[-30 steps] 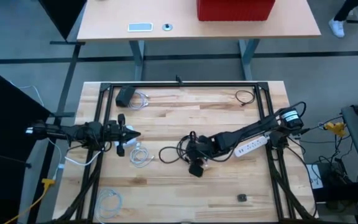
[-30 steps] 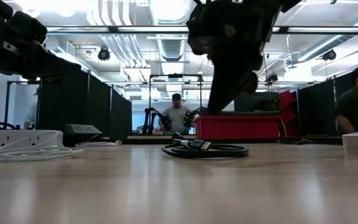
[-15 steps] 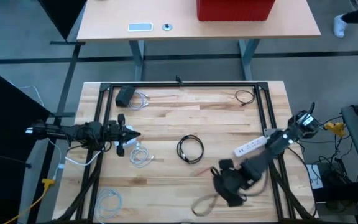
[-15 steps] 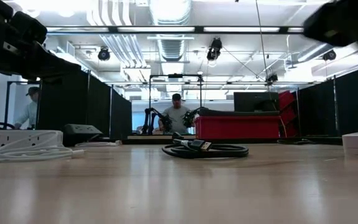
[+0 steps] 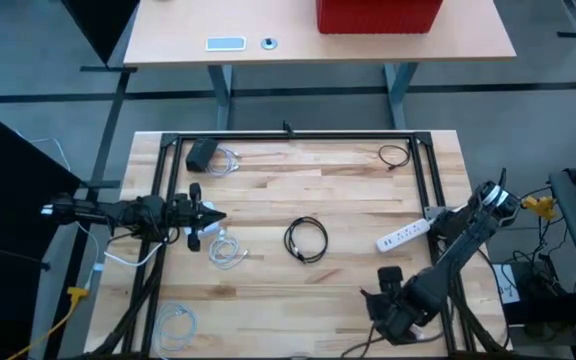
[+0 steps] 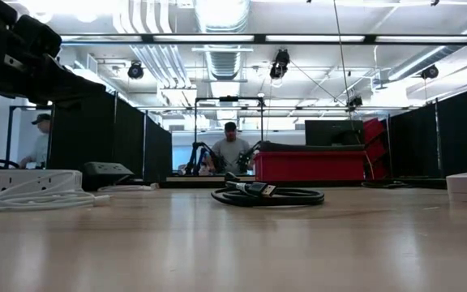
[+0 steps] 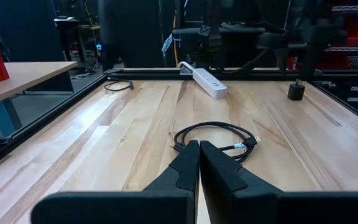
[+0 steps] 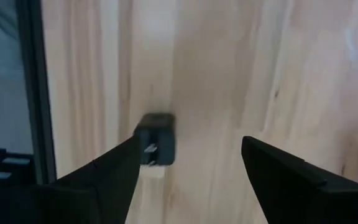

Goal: Insert USB
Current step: Insert the bottom black charger cable into the black charger adapter

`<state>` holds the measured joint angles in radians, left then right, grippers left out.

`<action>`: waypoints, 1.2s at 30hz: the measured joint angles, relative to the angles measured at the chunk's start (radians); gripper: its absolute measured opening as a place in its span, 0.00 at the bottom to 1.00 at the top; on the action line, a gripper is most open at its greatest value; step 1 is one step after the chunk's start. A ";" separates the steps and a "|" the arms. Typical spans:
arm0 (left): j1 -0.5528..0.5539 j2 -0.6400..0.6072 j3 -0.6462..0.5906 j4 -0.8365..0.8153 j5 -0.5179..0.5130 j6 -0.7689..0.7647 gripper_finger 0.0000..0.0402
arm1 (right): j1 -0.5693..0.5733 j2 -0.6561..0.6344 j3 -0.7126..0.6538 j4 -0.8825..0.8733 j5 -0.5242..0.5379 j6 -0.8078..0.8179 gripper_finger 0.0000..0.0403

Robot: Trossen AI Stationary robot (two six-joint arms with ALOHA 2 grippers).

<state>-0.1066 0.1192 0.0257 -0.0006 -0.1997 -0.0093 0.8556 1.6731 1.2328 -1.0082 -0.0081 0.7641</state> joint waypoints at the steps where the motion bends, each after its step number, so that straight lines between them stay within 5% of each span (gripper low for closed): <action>1: 0.000 0.000 0.000 0.000 0.000 0.000 0.00 | 0.009 0.004 -0.002 0.000 0.000 0.009 0.66; 13: 0.000 0.000 0.000 0.000 0.000 0.000 0.00 | 0.041 0.084 -0.010 0.084 -0.007 0.056 0.72; 26: 0.000 0.000 0.000 0.000 0.000 0.000 0.00 | 0.046 0.196 -0.012 0.087 -0.018 0.055 0.66; 32: 0.000 0.000 0.000 0.000 0.000 0.000 0.00 | 0.046 0.228 -0.037 0.122 -0.031 0.086 0.55; 36: 0.000 0.000 0.000 0.000 0.000 0.000 0.00 | 0.046 0.225 -0.054 0.129 -0.028 0.105 0.37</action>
<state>-0.1066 0.1192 0.0257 -0.0010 -0.1997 -0.0093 0.9012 1.8981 1.1792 -0.8789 -0.0357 0.8689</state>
